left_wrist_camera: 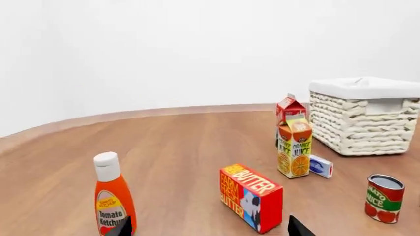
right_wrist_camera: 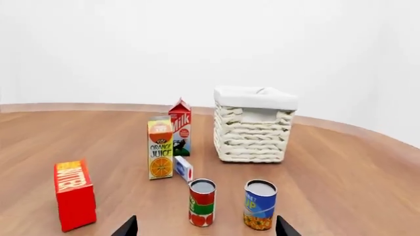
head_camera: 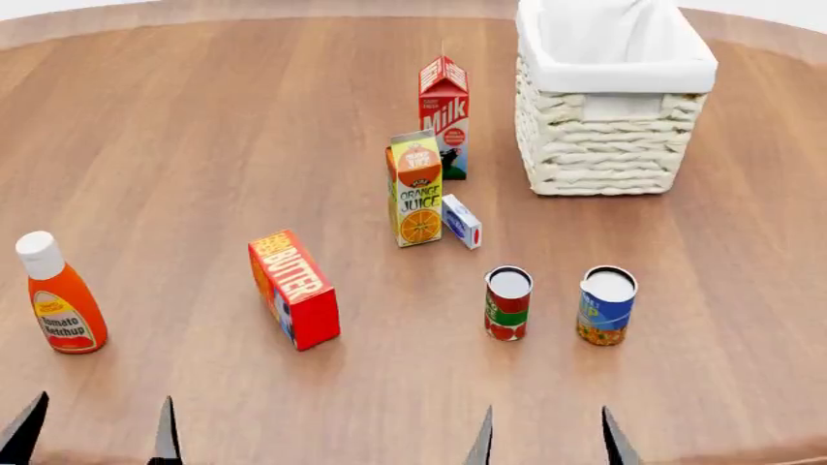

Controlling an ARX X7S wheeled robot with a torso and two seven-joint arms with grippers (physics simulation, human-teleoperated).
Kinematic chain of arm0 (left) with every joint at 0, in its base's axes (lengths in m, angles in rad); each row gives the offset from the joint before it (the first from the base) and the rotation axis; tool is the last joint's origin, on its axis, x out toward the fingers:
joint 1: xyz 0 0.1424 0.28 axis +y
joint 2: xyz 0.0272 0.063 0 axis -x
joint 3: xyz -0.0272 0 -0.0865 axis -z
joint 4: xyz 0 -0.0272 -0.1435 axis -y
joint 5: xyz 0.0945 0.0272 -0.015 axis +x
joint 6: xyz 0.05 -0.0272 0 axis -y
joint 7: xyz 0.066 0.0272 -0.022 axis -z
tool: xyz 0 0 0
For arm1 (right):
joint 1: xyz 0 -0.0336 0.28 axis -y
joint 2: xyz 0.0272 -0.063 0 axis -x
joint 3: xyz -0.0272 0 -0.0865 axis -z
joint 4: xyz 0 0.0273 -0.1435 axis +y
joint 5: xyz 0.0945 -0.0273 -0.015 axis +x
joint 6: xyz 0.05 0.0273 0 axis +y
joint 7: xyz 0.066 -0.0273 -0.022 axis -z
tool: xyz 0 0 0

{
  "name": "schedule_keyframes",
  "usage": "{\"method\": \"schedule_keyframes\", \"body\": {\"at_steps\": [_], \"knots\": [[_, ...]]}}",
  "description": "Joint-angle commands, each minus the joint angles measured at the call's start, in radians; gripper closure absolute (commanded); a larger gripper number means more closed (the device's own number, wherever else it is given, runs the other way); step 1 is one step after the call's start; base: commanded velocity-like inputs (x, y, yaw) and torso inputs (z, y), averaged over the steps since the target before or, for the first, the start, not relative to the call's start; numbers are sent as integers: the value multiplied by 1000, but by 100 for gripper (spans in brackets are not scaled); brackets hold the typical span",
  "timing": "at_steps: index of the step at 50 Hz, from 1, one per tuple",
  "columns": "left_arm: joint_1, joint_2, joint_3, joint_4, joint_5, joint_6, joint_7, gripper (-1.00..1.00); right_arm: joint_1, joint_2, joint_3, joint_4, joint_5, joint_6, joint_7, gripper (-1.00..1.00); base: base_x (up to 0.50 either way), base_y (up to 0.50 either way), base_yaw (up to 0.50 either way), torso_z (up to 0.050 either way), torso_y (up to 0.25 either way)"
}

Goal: Pick up the alphabet soup and the tomato sauce, and put them in the basket.

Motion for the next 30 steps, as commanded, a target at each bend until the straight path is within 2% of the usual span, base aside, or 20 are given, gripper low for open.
{"method": "schedule_keyframes", "body": {"at_steps": [1,7,11,19,21,30], "knots": [[-42,-75,-24,346,26,-196,-39,-100,70,24,1,-270,14,142,36,-100,0,0,0,0,0],[-25,-98,9,590,65,-282,-36,-100,80,31,41,-526,101,300,40,-100,0,0,0,0,0],[-25,-96,20,685,68,-328,-39,-100,69,38,62,-635,144,349,47,-100,0,0,0,47,0],[-9,-95,0,693,37,-293,-46,-100,91,32,95,-681,220,425,65,-100,0,0,0,50,0],[-9,-98,-3,699,36,-298,-47,-100,77,32,88,-664,208,388,66,-100,0,0,0,50,0],[-22,-99,11,748,31,-325,-55,-100,101,46,102,-719,243,449,99,-100,0,0,0,50,0]]}}
